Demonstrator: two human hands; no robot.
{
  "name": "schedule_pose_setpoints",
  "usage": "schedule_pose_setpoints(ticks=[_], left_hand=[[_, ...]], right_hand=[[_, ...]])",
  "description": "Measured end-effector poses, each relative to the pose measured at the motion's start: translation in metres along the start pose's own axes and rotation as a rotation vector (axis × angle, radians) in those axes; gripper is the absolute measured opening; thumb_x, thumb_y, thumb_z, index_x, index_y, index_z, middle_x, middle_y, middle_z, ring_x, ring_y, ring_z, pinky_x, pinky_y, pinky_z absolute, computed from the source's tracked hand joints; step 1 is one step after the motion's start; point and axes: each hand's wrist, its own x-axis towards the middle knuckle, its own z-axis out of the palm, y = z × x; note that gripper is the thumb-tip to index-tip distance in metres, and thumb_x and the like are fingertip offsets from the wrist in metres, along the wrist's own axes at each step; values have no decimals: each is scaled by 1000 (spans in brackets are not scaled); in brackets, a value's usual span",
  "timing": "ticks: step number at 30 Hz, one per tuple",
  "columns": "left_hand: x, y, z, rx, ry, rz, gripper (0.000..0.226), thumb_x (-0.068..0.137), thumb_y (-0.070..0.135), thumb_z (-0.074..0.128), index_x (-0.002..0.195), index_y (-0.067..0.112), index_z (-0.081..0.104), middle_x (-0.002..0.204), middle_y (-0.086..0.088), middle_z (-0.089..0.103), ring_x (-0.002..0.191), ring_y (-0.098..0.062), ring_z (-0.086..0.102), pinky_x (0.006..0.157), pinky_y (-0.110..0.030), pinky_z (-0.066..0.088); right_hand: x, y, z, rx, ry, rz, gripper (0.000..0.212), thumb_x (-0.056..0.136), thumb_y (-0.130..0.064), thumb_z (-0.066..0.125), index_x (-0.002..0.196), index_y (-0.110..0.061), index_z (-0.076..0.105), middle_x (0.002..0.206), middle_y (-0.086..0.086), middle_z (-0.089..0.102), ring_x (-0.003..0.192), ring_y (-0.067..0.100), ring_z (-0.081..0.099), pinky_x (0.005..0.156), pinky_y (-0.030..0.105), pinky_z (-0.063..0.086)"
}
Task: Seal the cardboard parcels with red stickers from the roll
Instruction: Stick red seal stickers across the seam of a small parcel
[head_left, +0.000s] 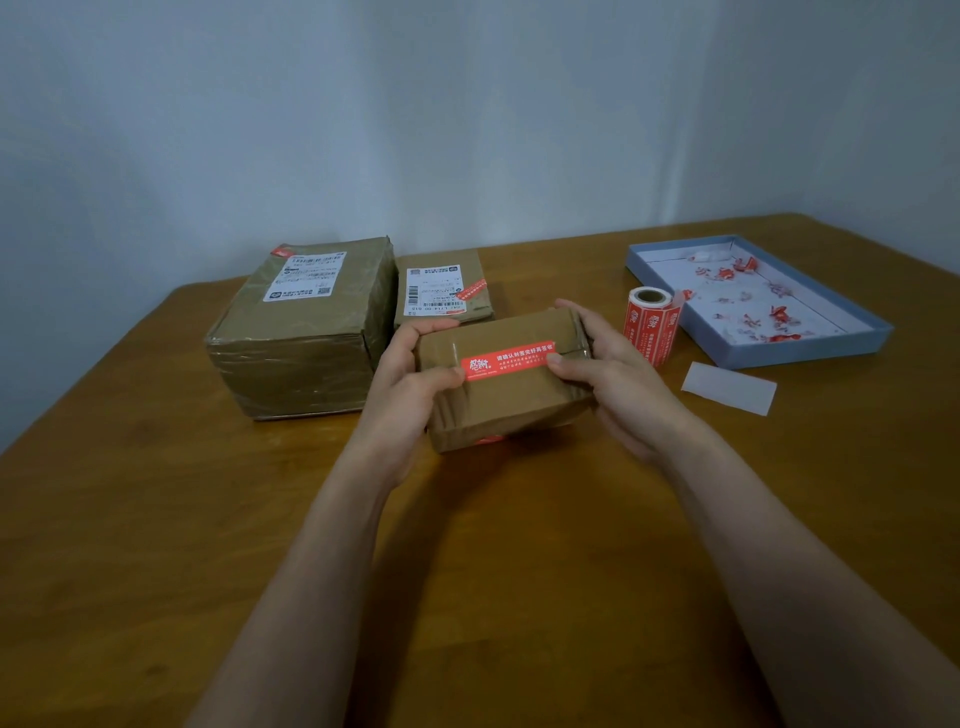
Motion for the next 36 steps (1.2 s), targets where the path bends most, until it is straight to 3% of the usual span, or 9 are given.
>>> schedule_pose_setpoints(ticks=[2,5,9,13,16,19,28,32,36], left_hand=[[0,0,2,-14,34,14,37,90,-5,51,116,20,58,128,-3,58,111,-21,61,70,-33,58],[-2,-5,12,21,127,65,27,90,11,65,114,18,57,116,2,61,103,-16,64,69,-36,60],[0,-13,19,152,191,185,37,80,14,78,108,22,56,111,3,64,93,-3,65,70,-21,57],[5,-17,15,181,186,174,35,77,22,79,102,32,57,120,0,63,108,-17,63,84,-43,58],[6,-17,14,210,185,178,31,83,19,75,106,30,55,125,0,59,111,-18,61,84,-47,58],[9,-17,13,229,178,189,29,87,16,70,109,28,54,125,0,58,111,-18,60,85,-48,57],[6,-12,3,123,70,121,24,95,13,60,108,34,57,134,-2,52,118,-20,58,75,-34,60],[4,-9,1,35,29,67,26,96,10,56,115,28,57,135,-4,52,113,-19,60,68,-27,58],[2,-7,1,50,0,54,30,97,6,54,118,28,56,136,-4,52,114,-18,61,70,-29,58]], right_hand=[[-1,-1,2,12,11,9,60,95,-13,55,149,-27,30,135,-6,50,117,11,54,90,24,50],[-6,-2,14,-190,98,-55,70,87,-36,67,146,-29,30,114,-26,47,103,-6,51,84,12,46],[-7,5,26,-278,290,-161,79,69,-40,83,134,-27,39,107,-21,48,97,-5,54,71,9,50],[-5,5,28,-292,332,-160,64,76,-37,79,129,-26,43,103,-21,50,95,-1,55,74,16,52],[-3,6,27,-287,310,-162,53,84,-34,72,128,-26,44,106,-18,52,99,3,56,86,33,55],[-2,5,24,-298,259,-156,46,91,-33,64,131,-27,42,108,-18,52,102,8,57,86,38,56],[-2,3,17,-187,205,-115,40,99,-24,50,138,-27,42,104,-25,49,98,-1,55,75,14,54],[-1,2,12,-146,159,-75,44,99,-25,51,141,-30,41,124,-13,52,119,12,52,96,38,52],[-1,1,9,-162,114,-65,53,97,-25,54,146,-29,35,137,-8,46,125,14,48,100,40,49]])
